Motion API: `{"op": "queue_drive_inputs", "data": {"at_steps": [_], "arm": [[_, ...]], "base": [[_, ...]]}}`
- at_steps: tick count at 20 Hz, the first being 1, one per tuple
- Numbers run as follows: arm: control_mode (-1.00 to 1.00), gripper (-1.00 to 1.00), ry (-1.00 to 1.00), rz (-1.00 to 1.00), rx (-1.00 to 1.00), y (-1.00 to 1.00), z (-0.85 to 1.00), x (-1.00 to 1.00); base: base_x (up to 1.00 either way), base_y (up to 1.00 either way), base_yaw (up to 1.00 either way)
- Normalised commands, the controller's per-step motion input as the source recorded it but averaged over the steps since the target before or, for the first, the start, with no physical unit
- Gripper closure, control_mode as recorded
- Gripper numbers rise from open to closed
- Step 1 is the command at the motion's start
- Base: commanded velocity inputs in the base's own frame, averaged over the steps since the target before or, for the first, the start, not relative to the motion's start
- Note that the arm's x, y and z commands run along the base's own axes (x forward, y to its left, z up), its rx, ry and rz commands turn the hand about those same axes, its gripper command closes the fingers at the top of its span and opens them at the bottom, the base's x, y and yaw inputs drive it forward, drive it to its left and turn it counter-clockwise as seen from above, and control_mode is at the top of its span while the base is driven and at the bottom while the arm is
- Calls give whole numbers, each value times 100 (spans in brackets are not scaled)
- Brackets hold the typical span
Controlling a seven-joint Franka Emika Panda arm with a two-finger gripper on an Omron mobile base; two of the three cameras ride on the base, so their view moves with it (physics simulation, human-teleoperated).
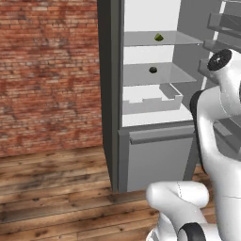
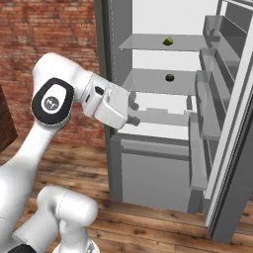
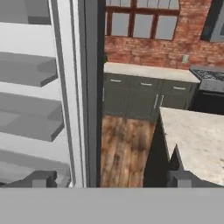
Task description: Take the lemon wedge from the fridge and place it on the plate with fish on the dining counter.
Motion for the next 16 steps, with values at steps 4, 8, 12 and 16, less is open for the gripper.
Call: {"op": "queue_drive_inputs", "data": {"at_steps": [4, 8, 12, 16], "arm": [[-100, -100, 10, 40, 28, 0, 0, -5], [-100, -100, 6, 37, 40, 3, 0, -1], [-100, -100, 8, 30, 25, 67, 0, 8], [-100, -100, -1, 24, 8, 100, -8, 20]], "base": [[0, 0, 0], [0, 0, 0], [0, 0, 0], [0, 0, 0]]}}
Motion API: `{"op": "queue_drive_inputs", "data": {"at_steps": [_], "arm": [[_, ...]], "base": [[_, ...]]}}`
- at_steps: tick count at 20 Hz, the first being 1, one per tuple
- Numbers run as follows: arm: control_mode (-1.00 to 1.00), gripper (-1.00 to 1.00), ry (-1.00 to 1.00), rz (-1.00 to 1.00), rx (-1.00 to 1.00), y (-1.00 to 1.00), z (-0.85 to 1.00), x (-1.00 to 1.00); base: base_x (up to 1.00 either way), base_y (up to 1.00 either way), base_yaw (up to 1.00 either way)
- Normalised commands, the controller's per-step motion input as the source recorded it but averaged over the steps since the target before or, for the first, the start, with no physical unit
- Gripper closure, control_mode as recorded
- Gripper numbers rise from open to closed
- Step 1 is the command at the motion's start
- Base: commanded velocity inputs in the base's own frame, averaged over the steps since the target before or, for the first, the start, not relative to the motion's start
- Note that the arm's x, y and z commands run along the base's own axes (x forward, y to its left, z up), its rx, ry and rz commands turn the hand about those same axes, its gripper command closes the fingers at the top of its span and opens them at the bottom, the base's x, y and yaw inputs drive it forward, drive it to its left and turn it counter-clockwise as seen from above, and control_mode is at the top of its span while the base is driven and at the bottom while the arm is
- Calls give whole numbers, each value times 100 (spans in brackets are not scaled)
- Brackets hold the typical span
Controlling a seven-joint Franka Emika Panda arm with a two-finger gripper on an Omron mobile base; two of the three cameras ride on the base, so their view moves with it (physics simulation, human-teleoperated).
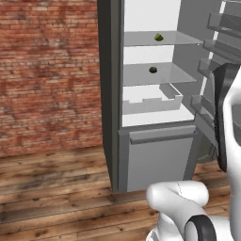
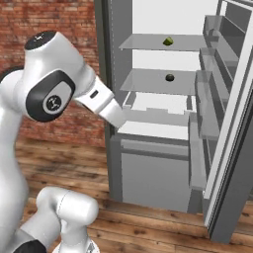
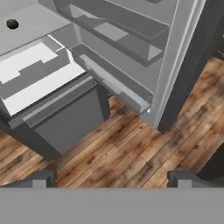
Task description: Take the lemon wedge from the fridge and place it on the plate with fish on the dining counter.
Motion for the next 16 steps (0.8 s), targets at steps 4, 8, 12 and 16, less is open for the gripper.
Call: {"op": "queue_drive_inputs", "data": {"at_steps": [4, 8, 12, 16], "arm": [[-100, -100, -18, 19, 4, 95, -22, 9], [-100, -100, -22, 12, 3, 56, -21, 0], [-100, -100, -16, 0, 1, 9, -18, 0], [-100, -100, -14, 0, 0, 0, -16, 1]], "base": [[0, 0, 0], [0, 0, 0], [0, 0, 0], [0, 0, 0]]}}
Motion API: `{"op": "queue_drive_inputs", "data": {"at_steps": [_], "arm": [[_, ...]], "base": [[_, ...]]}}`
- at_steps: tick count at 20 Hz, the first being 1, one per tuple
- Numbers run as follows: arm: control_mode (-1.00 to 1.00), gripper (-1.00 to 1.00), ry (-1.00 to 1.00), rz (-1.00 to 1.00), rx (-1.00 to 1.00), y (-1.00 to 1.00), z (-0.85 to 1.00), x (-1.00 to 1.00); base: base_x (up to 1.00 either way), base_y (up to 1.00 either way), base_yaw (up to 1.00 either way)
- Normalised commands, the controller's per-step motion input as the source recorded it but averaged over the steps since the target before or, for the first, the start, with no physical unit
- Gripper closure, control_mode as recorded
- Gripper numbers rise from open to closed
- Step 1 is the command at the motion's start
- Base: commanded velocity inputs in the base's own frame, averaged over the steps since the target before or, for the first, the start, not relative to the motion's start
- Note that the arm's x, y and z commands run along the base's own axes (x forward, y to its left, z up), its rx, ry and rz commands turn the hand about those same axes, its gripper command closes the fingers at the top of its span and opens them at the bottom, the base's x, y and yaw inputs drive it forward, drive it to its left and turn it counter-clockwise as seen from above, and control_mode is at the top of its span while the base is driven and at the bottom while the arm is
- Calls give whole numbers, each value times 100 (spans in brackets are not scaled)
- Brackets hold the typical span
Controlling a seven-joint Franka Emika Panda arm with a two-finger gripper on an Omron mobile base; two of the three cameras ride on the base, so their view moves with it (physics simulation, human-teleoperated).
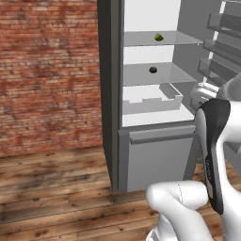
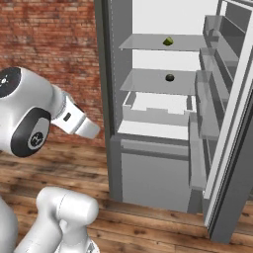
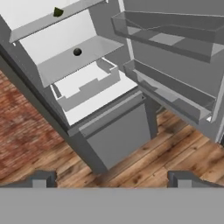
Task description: Take the lemon wedge from the fridge and place it on the plate with fish on the dining counter.
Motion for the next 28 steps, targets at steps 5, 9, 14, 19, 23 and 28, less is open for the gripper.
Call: {"op": "queue_drive_inputs", "data": {"at_steps": [5, 9, 14, 19, 23, 28], "arm": [[-100, -100, -8, 0, 0, 0, -12, 2], [-100, -100, 0, 0, 0, 0, 0, 0], [-100, -100, 0, 0, 0, 0, 0, 0], [-100, -100, -1, 0, 0, 0, 0, 0], [-100, -100, -10, 0, 0, 0, 6, 0], [-100, -100, -5, 0, 0, 0, 1, 0]], "base": [[0, 0, 0], [0, 0, 0], [0, 0, 0], [0, 0, 0], [0, 0, 0], [0, 0, 0]]}}
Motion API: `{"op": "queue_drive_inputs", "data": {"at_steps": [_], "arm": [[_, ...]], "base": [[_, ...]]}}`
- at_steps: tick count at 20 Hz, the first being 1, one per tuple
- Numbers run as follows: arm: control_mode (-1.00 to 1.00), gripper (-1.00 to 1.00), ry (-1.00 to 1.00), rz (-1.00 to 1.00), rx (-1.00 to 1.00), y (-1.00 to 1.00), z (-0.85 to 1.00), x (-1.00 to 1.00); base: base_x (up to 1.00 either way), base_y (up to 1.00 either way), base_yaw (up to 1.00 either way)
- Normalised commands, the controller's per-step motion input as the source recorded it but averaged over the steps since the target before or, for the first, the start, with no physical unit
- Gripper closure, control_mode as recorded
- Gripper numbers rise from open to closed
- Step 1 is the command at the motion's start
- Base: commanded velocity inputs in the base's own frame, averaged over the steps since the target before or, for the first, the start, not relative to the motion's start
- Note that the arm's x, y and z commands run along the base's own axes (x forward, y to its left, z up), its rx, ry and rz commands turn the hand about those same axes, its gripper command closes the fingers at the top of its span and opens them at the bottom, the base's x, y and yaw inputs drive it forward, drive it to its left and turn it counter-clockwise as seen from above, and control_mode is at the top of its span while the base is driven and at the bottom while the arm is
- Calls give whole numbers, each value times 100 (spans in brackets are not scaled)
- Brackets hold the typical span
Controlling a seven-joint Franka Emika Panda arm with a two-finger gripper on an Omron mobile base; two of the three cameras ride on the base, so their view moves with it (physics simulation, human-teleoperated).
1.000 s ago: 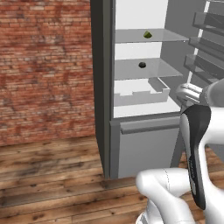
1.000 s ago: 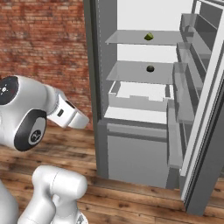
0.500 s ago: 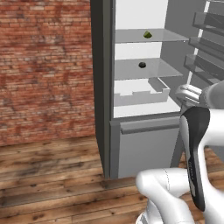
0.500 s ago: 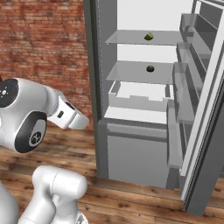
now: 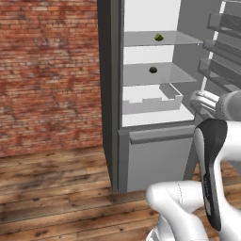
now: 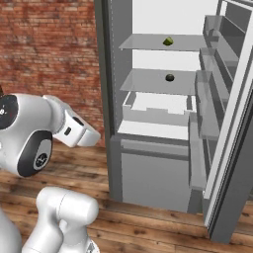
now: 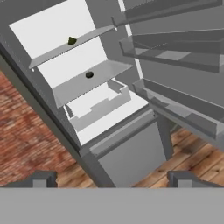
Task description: Take the lemon wedge from the fridge and place it on the plate with fish on the dining counter.
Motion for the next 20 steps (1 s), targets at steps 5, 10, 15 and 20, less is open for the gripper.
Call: {"op": "queue_drive_inputs", "data": {"at_steps": [5, 10, 15, 20], "arm": [[100, -100, -2, 0, 0, 0, 4, 0], [100, -100, 0, 0, 0, 0, 0, 0], [100, -100, 0, 0, 0, 0, 0, 0], [100, -100, 0, 0, 0, 0, 0, 0]], "base": [[3, 0, 0], [28, -32, 0], [44, -60, 0], [80, -35, 0]]}}
